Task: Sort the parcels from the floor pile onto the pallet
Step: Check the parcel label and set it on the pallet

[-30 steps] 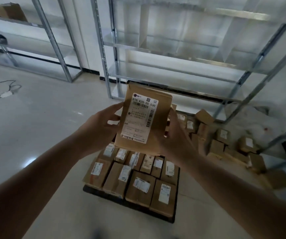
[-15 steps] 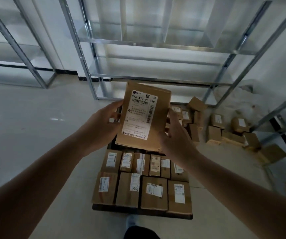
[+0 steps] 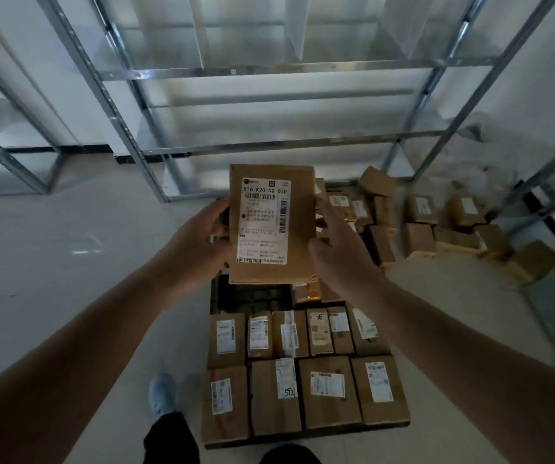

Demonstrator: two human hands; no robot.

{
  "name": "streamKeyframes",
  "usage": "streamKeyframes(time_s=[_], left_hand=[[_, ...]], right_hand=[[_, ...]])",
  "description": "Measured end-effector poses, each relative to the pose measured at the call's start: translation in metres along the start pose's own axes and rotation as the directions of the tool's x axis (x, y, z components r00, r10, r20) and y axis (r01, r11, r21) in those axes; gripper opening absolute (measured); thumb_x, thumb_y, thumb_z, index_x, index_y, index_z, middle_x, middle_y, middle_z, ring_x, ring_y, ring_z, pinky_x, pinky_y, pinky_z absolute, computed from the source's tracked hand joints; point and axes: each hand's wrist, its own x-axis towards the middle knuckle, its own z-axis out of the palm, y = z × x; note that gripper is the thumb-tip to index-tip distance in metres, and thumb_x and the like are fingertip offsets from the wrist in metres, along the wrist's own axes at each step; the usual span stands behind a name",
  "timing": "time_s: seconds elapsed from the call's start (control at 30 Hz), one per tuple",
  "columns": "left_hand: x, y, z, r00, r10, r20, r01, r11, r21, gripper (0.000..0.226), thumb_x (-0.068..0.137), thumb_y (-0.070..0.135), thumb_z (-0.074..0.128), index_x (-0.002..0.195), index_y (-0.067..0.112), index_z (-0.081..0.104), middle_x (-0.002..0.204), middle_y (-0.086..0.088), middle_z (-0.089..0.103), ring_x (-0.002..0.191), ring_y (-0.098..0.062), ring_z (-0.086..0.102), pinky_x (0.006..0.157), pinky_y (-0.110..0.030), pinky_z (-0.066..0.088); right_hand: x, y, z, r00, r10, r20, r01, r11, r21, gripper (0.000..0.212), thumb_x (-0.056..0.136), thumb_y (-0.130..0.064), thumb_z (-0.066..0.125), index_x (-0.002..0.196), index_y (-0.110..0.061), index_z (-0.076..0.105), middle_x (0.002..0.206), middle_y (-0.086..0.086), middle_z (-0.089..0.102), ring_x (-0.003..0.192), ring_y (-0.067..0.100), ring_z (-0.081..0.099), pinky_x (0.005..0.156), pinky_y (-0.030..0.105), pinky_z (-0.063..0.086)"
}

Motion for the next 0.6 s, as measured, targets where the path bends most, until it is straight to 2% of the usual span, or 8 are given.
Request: streamKeyframes(time_s=[0.07,0.1,0.2,0.27,0.37,0.47,0.53,0.6], left_hand=[[0.029,-0.019,-0.013,0.999,-0.023,0.033,0.023,1.0,-0.003,0.061,0.096,0.007,0.063,0.124,0.059,0.047,0.096,0.018,0.071,0.089,0.003,0.07,0.066,-0.022,0.061],[0.045,-0.03,-0.019,0.998,-0.035,0.047,0.036,0.999,-0.01,0.061,0.097,0.009,0.063,0.131,0.056,0.045,0.098,0.018,0.069,0.091,0.0,0.069,0.071,-0.026,0.061],[0.098,-0.074,-0.038,0.991,-0.063,0.121,0.071,0.995,-0.07,0.056,0.098,0.01,0.063,0.127,0.056,0.046,0.104,0.012,0.07,0.1,-0.01,0.071,0.077,-0.032,0.063],[0.137,-0.104,-0.048,0.98,-0.093,0.173,0.113,0.988,-0.106,0.053,0.098,0.012,0.062,0.125,0.056,0.049,0.102,0.015,0.072,0.099,-0.009,0.072,0.079,-0.033,0.062],[0.192,-0.159,-0.051,0.962,-0.155,0.224,0.192,0.97,-0.152,0.054,0.099,0.011,0.06,0.137,0.046,0.046,0.108,0.013,0.072,0.102,-0.008,0.07,0.082,-0.034,0.062],[0.24,-0.221,-0.036,0.947,-0.213,0.239,0.256,0.952,-0.166,0.05,0.099,0.009,0.057,0.129,0.048,0.044,0.11,0.013,0.07,0.103,-0.008,0.068,0.078,-0.029,0.06],[0.27,-0.269,-0.016,0.938,-0.246,0.245,0.291,0.942,-0.168,0.054,0.098,0.006,0.054,0.13,0.048,0.043,0.11,0.015,0.069,0.103,-0.007,0.066,0.082,-0.031,0.059],[0.295,-0.32,0.008,0.924,-0.285,0.253,0.331,0.93,-0.162,0.055,0.098,0.004,0.053,0.131,0.047,0.044,0.114,0.013,0.069,0.105,-0.008,0.066,0.081,-0.029,0.057]], right_hand=[[0.025,0.001,0.019,0.998,0.055,-0.017,-0.055,0.998,0.001,0.071,0.103,-0.017,0.046,0.163,-0.044,0.02,0.144,-0.003,0.053,0.105,0.014,0.066,0.083,0.037,0.064],[0.039,0.004,0.03,0.997,0.077,-0.029,-0.077,0.997,-0.008,0.07,0.103,-0.017,0.047,0.163,-0.045,0.023,0.134,-0.009,0.057,0.098,0.011,0.067,0.075,0.028,0.064],[0.081,0.015,0.068,0.989,0.128,-0.073,-0.13,0.991,-0.03,0.064,0.1,-0.015,0.047,0.157,-0.043,0.036,0.115,-0.025,0.058,0.089,0.005,0.069,0.059,0.016,0.056],[0.111,0.024,0.096,0.978,0.176,-0.114,-0.178,0.984,-0.011,0.061,0.099,-0.017,0.047,0.154,-0.042,0.04,0.124,-0.022,0.059,0.103,0.0,0.065,0.072,0.018,0.058],[0.155,0.047,0.146,0.947,0.299,-0.119,-0.292,0.954,0.072,0.047,0.104,-0.037,0.048,0.147,-0.056,0.04,0.138,-0.018,0.058,0.125,0.011,0.06,0.096,0.038,0.057],[0.196,0.089,0.195,0.909,0.394,-0.136,-0.382,0.918,0.107,0.038,0.102,-0.058,0.049,0.136,-0.071,0.038,0.127,-0.034,0.058,0.121,0.008,0.06,0.088,0.028,0.053],[0.219,0.134,0.227,0.885,0.443,-0.141,-0.429,0.895,0.123,0.042,0.101,-0.06,0.051,0.14,-0.063,0.036,0.121,-0.037,0.054,0.121,0.008,0.058,0.084,0.024,0.048],[0.236,0.186,0.26,0.864,0.487,-0.131,-0.472,0.872,0.13,0.051,0.101,-0.055,0.053,0.147,-0.051,0.032,0.126,-0.032,0.053,0.127,0.012,0.056,0.091,0.032,0.053]])
